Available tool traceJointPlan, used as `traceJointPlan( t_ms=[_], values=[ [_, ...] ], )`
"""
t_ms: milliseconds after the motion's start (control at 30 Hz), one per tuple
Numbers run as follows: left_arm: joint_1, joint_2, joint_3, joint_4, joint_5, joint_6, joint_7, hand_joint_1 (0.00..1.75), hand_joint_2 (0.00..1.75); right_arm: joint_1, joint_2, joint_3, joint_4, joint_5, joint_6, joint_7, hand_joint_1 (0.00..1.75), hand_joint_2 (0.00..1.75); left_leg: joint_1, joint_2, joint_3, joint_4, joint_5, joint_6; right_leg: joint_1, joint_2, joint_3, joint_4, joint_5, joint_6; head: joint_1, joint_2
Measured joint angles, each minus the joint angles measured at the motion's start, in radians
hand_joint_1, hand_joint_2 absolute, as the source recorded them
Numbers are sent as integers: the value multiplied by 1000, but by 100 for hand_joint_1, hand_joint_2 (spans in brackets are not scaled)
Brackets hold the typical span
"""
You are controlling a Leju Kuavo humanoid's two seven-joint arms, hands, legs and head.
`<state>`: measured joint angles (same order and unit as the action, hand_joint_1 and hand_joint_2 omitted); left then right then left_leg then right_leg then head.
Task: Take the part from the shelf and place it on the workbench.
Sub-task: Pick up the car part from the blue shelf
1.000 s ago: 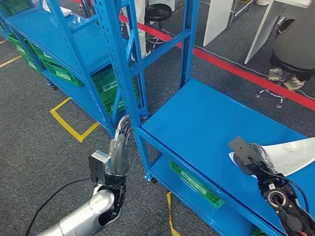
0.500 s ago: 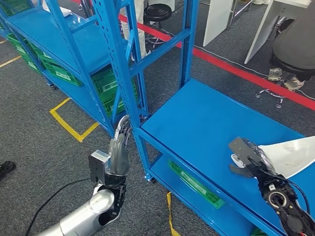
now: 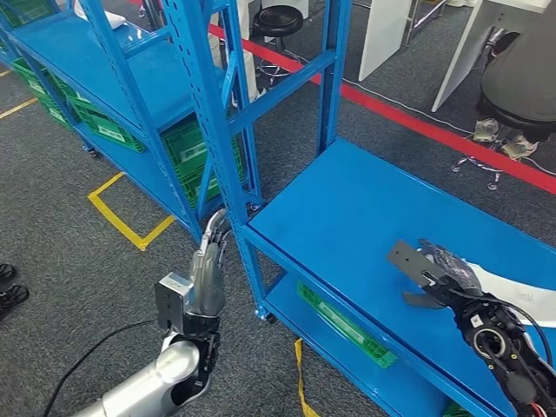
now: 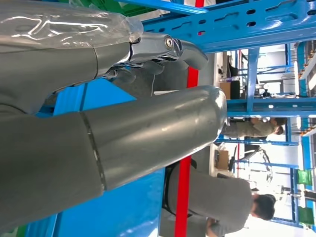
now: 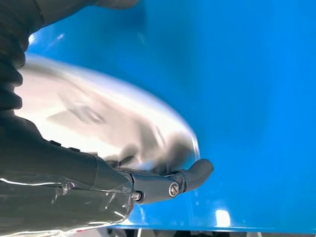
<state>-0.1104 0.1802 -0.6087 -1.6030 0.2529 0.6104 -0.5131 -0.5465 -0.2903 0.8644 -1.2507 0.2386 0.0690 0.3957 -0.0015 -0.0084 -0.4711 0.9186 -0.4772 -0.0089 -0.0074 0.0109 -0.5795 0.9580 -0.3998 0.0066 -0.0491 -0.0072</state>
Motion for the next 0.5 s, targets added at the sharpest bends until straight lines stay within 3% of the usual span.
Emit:
traceJointPlan(
  t_ms=[233, 500],
  values=[
    [8, 4, 0, -1, -2, 0, 0, 0, 0, -28, -16, 11, -53, 42, 92, 61, 0, 175, 0, 0, -1, 0, 0, 0, 0, 0, 0, 0, 0, 0, 0, 0],
    [18, 6, 0, -6, -10, -1, 10, 0, 0, -68, -53, 48, -120, 239, 240, 168, 0, 175, 0, 0, -1, 1, 0, 0, 0, 0, -1, 0, 0, 0, 0, 0]
  ],
)
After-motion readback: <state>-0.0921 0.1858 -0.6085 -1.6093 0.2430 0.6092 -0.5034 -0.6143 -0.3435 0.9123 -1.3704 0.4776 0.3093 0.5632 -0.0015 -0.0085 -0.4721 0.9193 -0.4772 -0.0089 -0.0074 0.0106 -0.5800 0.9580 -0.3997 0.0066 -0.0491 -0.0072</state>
